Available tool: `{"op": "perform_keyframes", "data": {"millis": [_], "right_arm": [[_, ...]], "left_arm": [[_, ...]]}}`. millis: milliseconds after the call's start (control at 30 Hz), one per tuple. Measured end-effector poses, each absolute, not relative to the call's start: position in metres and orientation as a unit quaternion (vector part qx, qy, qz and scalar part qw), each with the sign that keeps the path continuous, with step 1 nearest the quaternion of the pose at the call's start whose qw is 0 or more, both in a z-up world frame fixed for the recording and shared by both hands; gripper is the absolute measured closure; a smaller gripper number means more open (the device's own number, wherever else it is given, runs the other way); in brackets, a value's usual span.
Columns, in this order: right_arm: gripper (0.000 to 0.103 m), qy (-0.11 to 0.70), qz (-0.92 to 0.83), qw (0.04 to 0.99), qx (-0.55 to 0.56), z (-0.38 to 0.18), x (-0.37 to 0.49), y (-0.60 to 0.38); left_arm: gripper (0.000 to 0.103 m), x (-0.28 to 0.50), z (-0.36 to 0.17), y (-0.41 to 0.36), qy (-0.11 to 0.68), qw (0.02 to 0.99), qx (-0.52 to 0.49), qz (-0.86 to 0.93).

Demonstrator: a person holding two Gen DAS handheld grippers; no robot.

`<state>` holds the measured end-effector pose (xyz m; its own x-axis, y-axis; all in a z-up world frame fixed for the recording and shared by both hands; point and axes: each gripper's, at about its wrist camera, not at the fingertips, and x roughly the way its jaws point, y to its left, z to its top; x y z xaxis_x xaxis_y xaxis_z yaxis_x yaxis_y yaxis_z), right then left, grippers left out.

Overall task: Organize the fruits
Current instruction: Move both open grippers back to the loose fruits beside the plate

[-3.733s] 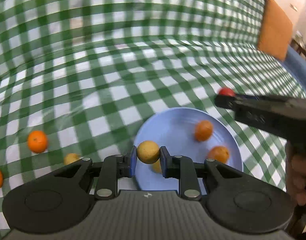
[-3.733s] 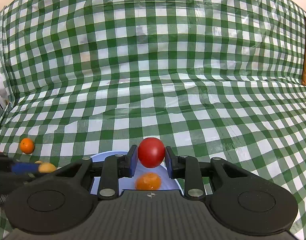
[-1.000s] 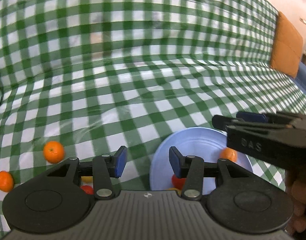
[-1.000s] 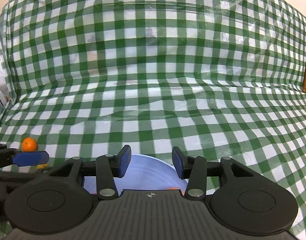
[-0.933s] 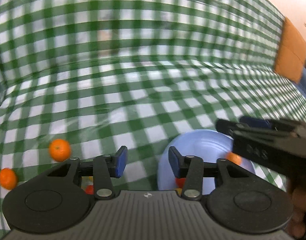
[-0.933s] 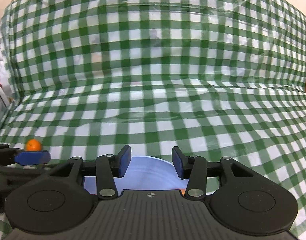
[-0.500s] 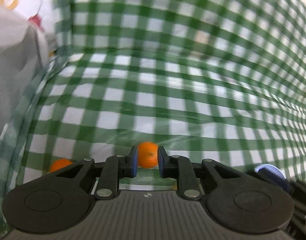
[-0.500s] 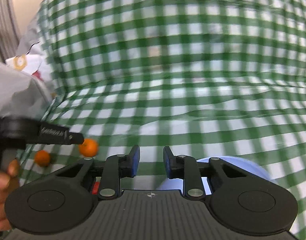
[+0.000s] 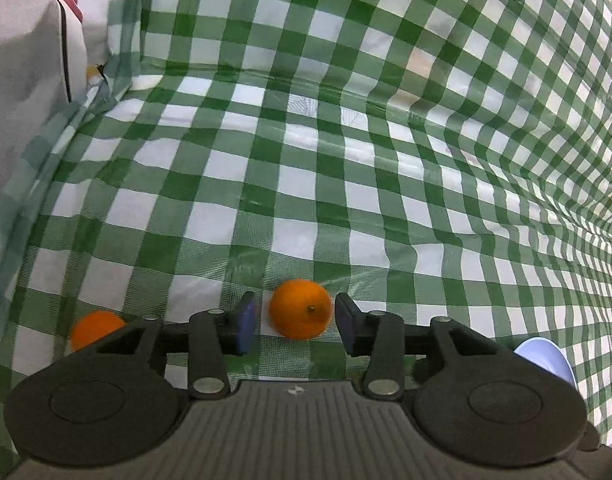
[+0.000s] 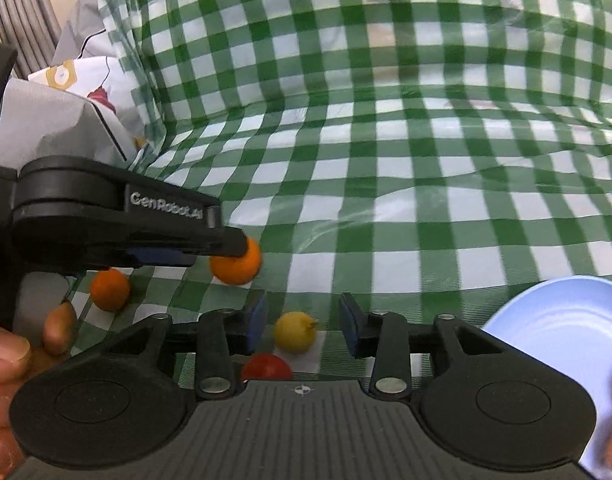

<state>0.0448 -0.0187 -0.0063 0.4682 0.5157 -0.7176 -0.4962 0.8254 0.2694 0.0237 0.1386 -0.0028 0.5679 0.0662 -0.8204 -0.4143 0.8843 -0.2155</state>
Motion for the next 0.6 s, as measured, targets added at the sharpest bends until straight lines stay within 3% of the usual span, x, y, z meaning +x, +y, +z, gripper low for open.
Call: {"op": "perform_keyframes", "data": {"millis": [500,600], "right_arm": [[0.062,0.441,0.303,0.845,-0.012,-0.022,0.053,-0.006],[0.070,0.441,0.306,0.844,-0.014,-0.021,0.053,-0.005]], "left_arm": [[0.055,0.029,-0.015,0.133,0.458,0.857,-0.198,0.129],[0.057,0.030,-0.016,0.132,0.461,0.855,-0.198,0.130]]}}
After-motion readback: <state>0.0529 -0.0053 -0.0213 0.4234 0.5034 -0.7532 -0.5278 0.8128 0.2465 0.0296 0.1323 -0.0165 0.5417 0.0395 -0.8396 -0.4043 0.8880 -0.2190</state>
